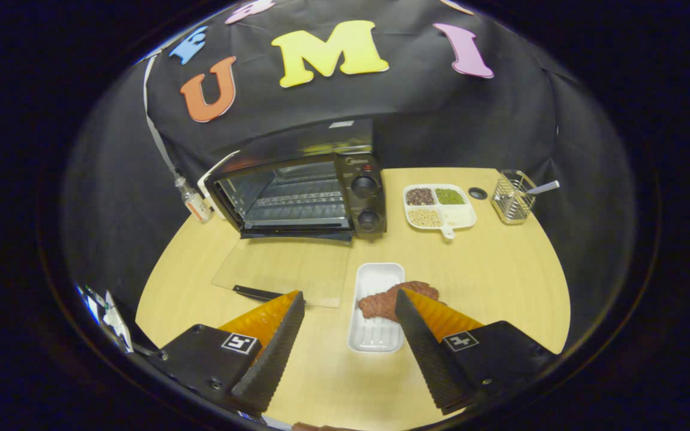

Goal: Open the toaster oven, put the food inside, and close the toaster oven door.

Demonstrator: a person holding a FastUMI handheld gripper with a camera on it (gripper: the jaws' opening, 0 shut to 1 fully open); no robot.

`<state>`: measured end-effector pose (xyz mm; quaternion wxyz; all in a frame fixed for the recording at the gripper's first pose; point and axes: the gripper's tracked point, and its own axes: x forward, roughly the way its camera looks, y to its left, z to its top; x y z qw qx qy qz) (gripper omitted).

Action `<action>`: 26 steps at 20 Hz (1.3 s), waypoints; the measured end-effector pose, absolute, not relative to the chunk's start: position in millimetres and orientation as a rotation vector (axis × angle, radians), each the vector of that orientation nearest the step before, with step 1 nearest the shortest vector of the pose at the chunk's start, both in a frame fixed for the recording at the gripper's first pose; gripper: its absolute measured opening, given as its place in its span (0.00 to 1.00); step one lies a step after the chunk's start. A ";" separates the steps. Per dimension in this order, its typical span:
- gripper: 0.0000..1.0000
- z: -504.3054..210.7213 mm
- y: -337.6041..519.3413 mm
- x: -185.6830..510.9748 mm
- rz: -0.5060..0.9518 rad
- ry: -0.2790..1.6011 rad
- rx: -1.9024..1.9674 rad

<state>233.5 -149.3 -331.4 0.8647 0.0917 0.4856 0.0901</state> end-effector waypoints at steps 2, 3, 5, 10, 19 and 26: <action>0.97 -338.2 -169.4 232.2 0.189 1.028 0.230; 0.97 -344.2 -180.7 231.2 0.187 1.036 0.241; 0.96 -355.5 -195.5 230.9 0.196 1.059 0.268; 0.92 -378.7 -207.0 235.5 0.265 1.090 0.372; 0.30 -392.6 -200.9 234.8 0.321 1.113 0.531; 0.11 -368.4 -190.5 216.8 0.274 1.069 0.424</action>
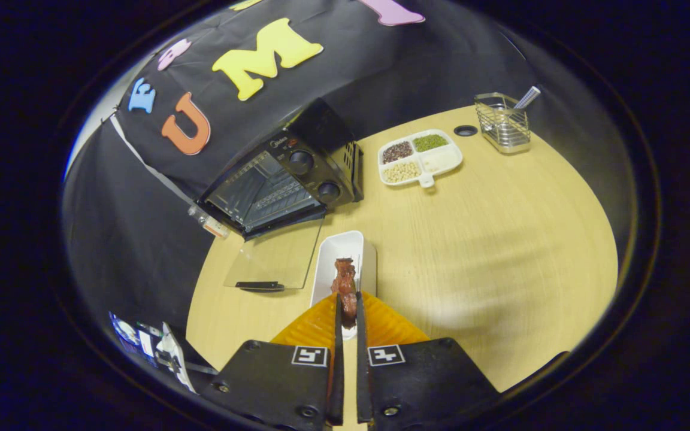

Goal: Open the toaster oven, put the food inside, and close the toaster oven door.

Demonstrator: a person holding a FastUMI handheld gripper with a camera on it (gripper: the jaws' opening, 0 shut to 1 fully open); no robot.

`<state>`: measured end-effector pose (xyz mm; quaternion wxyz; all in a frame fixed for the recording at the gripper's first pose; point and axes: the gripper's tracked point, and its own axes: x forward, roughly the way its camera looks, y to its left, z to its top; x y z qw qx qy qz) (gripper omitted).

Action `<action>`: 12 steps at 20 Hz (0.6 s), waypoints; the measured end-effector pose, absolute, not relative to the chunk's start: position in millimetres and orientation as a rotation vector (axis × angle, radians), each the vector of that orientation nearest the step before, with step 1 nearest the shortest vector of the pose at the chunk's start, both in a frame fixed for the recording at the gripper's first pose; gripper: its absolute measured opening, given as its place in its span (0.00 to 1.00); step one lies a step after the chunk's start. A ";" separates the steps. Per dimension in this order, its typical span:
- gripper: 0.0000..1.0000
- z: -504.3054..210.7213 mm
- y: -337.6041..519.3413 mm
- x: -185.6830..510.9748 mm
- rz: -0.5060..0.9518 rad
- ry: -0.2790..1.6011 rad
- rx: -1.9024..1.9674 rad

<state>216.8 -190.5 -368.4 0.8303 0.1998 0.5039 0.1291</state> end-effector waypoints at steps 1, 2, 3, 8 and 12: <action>0.11 -362.8 -189.9 216.5 0.262 1.047 0.374; 0.12 -356.3 -189.3 217.8 0.254 1.023 0.314; 0.12 -350.6 -187.0 214.8 0.260 1.008 0.244; 0.10 -315.5 -159.2 211.7 0.289 0.898 0.053; 0.08 -287.7 -127.1 210.5 0.315 0.810 -0.024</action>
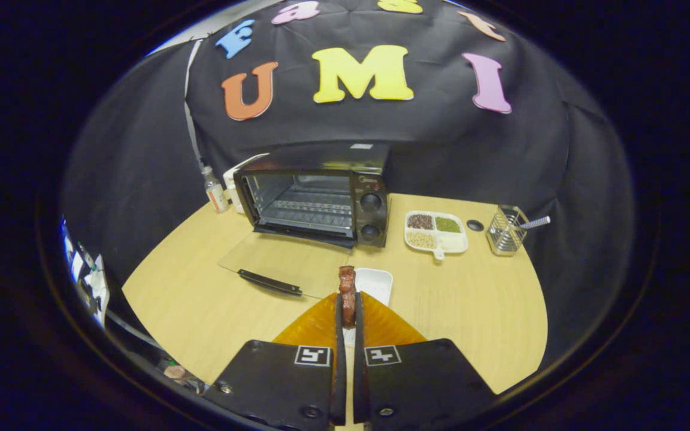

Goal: Open the toaster oven, put the food inside, and close the toaster oven door.

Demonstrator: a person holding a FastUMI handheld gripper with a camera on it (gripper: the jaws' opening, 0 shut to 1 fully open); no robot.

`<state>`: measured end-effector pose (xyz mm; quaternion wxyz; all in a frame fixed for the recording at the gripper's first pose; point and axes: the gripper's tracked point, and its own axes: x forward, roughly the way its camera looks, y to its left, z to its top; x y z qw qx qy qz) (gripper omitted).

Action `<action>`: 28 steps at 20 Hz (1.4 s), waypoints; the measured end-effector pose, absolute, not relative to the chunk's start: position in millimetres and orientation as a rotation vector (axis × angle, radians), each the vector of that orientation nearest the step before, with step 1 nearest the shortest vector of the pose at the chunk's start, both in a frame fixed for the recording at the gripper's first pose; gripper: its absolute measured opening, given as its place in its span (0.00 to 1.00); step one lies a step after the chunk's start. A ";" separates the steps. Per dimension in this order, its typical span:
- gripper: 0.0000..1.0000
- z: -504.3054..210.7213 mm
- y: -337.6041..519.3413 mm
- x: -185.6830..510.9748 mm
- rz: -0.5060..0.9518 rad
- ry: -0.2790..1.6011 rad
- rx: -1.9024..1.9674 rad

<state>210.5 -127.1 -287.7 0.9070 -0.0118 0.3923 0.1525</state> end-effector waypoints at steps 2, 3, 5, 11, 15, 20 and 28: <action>0.08 -276.0 -112.0 213.4 0.306 0.762 -0.049; 0.07 -270.7 -103.3 214.6 0.303 0.737 -0.055; 0.07 -263.8 -86.1 218.5 0.297 0.696 -0.060; 0.07 -257.1 -35.8 239.3 0.265 0.572 -0.058; 0.07 -272.7 -0.6 254.6 0.258 0.521 -0.075; 0.07 -305.5 33.4 278.7 0.252 0.512 -0.027; 0.08 -332.1 51.3 336.5 0.210 0.477 0.230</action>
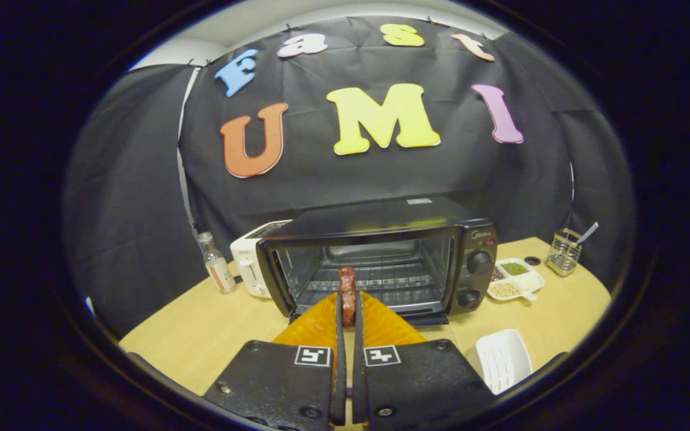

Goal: Open the toaster oven, put the food inside, and close the toaster oven door.

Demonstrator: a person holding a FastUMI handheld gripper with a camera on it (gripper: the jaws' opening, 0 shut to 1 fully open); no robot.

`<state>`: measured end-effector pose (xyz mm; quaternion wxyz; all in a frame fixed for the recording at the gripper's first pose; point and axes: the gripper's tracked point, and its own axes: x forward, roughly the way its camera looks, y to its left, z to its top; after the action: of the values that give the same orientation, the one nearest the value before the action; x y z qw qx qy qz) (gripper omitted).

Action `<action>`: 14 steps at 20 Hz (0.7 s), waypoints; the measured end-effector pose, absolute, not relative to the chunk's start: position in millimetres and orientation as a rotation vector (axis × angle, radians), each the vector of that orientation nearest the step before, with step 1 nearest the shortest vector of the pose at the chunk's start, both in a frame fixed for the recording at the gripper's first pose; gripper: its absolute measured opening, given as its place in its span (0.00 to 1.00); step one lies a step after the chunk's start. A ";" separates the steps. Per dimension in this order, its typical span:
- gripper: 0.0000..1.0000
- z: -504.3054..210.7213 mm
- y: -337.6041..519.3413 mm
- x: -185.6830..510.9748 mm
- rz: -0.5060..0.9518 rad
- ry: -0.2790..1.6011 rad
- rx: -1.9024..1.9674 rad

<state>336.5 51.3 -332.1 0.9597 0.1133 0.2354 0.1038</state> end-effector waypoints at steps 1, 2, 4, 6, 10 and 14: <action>0.08 -336.0 52.1 343.7 0.206 0.478 0.269; 0.07 -339.6 53.8 349.5 0.208 0.482 0.315; 0.07 -345.6 61.4 362.4 0.228 0.495 0.425; 0.07 -351.0 64.2 377.7 0.237 0.507 0.509; 0.07 -369.3 62.9 409.2 0.204 0.536 0.655; 0.07 -392.7 54.4 434.3 0.144 0.577 0.822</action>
<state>434.3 54.4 -392.7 0.8740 0.3937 0.2765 0.0687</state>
